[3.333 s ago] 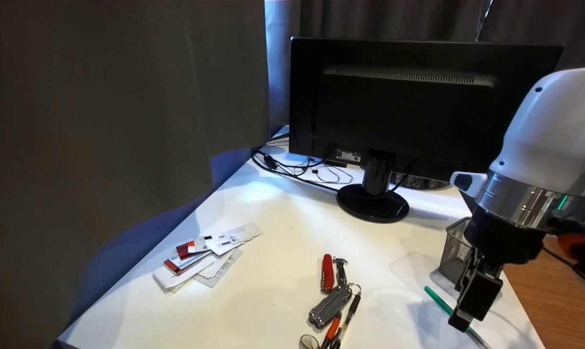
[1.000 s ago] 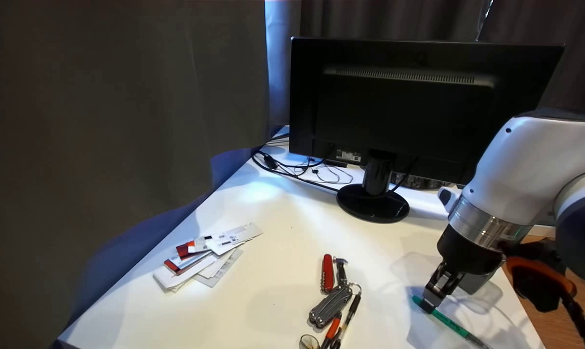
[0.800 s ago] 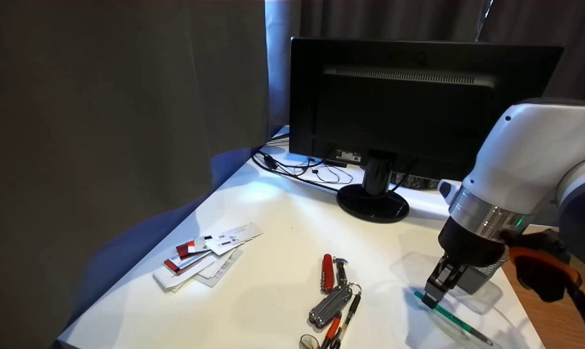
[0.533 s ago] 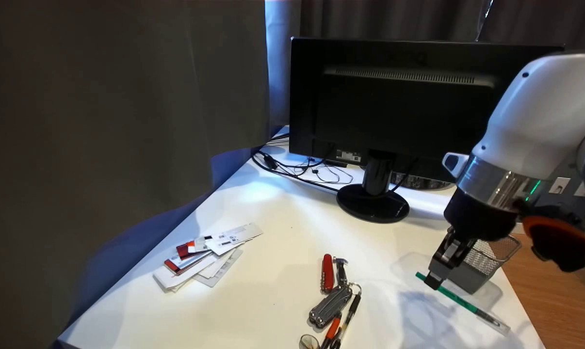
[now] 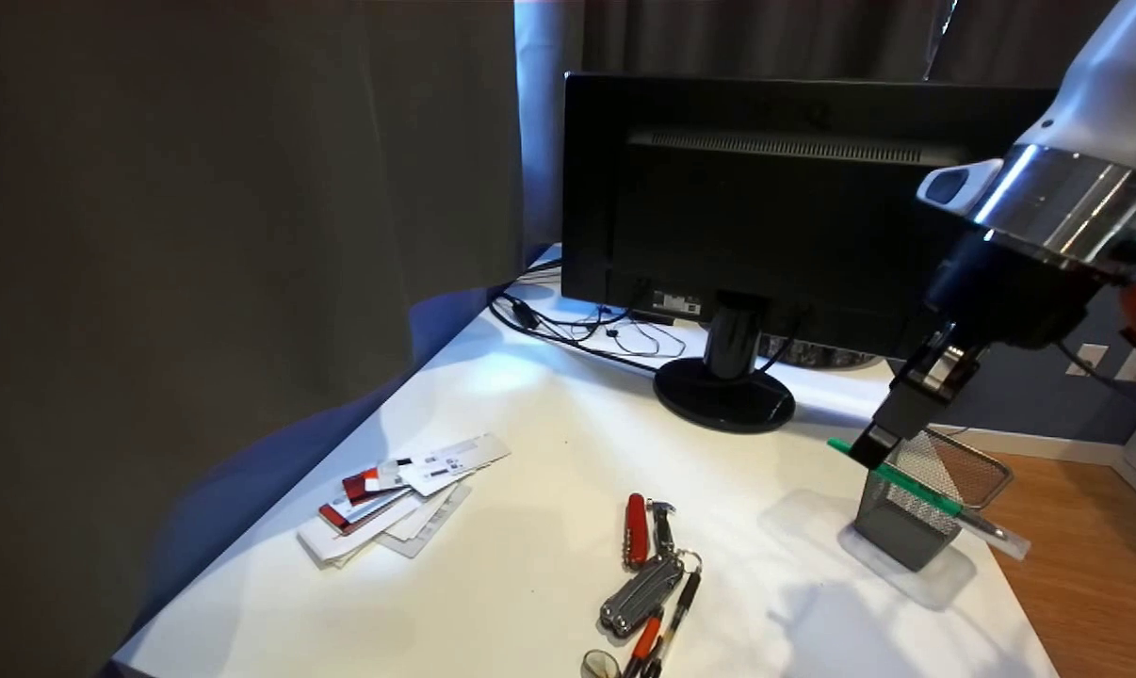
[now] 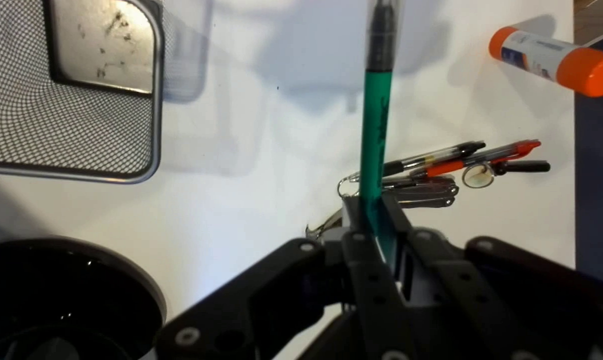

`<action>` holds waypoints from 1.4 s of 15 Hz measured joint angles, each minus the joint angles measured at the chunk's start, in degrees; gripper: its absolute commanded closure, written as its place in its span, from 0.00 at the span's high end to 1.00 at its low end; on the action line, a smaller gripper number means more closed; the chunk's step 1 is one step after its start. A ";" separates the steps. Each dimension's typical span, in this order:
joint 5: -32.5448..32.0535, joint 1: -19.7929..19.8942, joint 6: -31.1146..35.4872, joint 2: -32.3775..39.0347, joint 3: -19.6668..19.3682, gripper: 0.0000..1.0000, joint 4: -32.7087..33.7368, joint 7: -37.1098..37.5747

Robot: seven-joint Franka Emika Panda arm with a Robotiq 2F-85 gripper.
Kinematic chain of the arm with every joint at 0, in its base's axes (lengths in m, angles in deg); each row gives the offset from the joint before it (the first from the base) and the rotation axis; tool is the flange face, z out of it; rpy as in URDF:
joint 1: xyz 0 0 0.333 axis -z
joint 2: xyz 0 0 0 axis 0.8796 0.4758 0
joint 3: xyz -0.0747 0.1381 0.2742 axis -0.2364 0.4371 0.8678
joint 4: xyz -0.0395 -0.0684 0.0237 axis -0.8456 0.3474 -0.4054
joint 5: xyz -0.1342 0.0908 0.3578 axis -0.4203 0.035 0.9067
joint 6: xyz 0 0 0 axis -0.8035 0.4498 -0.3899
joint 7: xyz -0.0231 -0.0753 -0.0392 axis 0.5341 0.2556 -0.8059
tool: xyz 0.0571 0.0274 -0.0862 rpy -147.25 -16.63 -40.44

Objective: Take the bin out of the drawer and put a pen into it

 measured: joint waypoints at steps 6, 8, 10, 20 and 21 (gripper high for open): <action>9.70 12.05 13.35 -2.89 8.32 0.03 -6.51 -15.17; 12.03 16.78 18.26 -2.63 12.12 0.03 -8.50 -19.44; 12.81 21.75 22.75 -1.82 16.44 0.03 -10.19 -22.56; 5.47 37.99 44.48 9.98 28.18 0.03 -16.68 -31.30; 4.14 38.51 46.35 11.14 28.17 0.03 -17.06 -31.67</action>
